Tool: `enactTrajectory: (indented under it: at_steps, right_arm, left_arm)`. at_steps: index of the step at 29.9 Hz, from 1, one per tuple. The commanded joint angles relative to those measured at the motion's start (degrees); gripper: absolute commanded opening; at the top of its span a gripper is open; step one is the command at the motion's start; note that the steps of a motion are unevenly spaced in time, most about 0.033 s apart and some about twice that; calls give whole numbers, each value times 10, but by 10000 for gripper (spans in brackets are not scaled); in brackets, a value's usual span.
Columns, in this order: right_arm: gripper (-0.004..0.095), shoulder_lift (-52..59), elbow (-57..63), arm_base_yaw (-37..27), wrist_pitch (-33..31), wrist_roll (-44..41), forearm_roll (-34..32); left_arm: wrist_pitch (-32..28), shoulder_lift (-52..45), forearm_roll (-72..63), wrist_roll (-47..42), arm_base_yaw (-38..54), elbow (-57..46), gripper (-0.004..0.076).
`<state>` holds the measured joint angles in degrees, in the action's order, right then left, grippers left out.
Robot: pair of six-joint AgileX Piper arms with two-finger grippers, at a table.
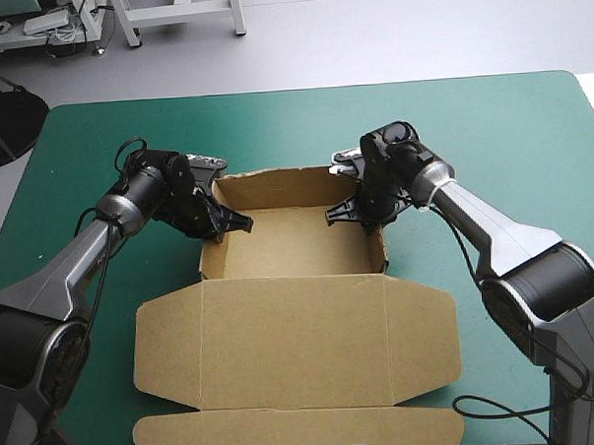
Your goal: Fold the box
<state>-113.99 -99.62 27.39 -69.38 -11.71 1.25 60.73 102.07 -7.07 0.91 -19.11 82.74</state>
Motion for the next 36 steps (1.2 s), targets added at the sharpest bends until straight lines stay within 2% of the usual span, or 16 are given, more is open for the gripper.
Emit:
enactTrajectory:
  at_steps: [1, 3, 5, 10, 13, 27, 32, 36]
  right_arm:
    - [267, 25, -17, 17, 0, 7, 2]
    - [377, 25, -17, 17, -10, 7, -12]
    - [423, 25, -18, 17, -10, 7, -12]
    - [429, 25, -32, 17, -18, 7, -28]
    - [429, 25, -41, 17, -22, 8, -43]
    - [429, 25, -56, 17, -22, 7, -69]
    - [429, 25, -56, 15, -19, 1, -100]
    - [429, 25, -56, 5, 14, -45, -98]
  left_arm:
    - [-14, -12, -68, 22, -14, 10, 64]
    - [-11, -12, -68, 50, -14, 10, 125]
    - [-7, -12, -68, 71, -14, 10, 190]
    - [-7, -12, -69, 79, -14, 12, 395]
    - [-15, -12, -65, 79, -14, 15, 468]
    - [-19, -12, -35, 70, -14, 48, 477]
    - [-54, -12, -35, 54, -13, 48, 477]
    - [-112, -12, -35, 15, -13, 48, 477]
